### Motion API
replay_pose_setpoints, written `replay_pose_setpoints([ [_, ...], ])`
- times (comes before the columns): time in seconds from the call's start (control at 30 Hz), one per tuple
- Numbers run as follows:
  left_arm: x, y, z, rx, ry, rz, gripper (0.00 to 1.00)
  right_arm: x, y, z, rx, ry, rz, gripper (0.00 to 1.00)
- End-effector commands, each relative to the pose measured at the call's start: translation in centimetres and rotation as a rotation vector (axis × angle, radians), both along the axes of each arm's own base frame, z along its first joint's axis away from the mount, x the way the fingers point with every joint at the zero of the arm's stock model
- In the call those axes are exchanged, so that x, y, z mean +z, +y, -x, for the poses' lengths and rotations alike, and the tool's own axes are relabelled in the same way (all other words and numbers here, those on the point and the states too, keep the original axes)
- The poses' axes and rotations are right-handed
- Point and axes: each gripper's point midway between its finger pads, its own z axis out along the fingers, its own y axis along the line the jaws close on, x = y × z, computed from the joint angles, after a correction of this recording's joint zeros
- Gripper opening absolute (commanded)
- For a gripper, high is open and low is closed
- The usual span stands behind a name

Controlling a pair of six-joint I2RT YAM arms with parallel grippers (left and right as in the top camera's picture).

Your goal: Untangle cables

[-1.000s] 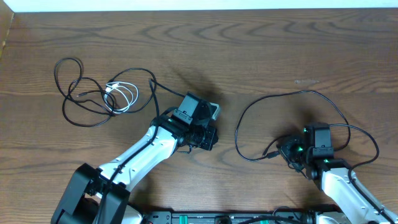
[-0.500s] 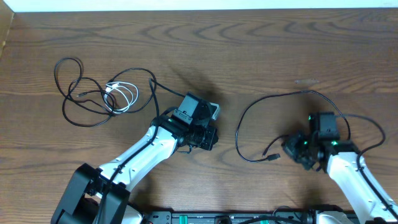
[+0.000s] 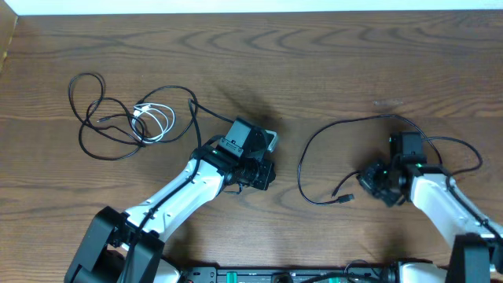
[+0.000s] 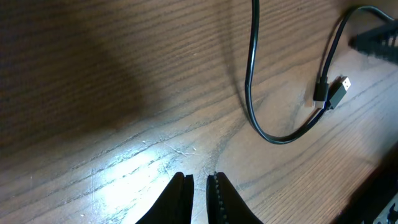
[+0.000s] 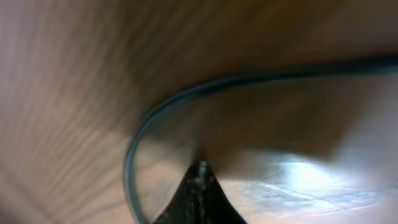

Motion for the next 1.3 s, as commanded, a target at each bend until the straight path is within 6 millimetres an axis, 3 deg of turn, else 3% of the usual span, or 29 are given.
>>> replay_pose_setpoints([
  [0.0,-0.4,0.1,0.6,-0.012,0.02,-0.002,0.14,-2.1,-0.5,1.1,-0.017,0.083,0.021,0.01],
  [0.4,-0.4,0.1,0.6,-0.012,0.02,-0.002,0.14,-5.2,2.6,2.9,0.039,0.212,-0.108,0.01],
  [1.27,-0.4,0.1,0.6,-0.012,0.02,-0.002,0.14,-4.6,11.9,4.1,0.33,0.143,-0.173,0.01],
])
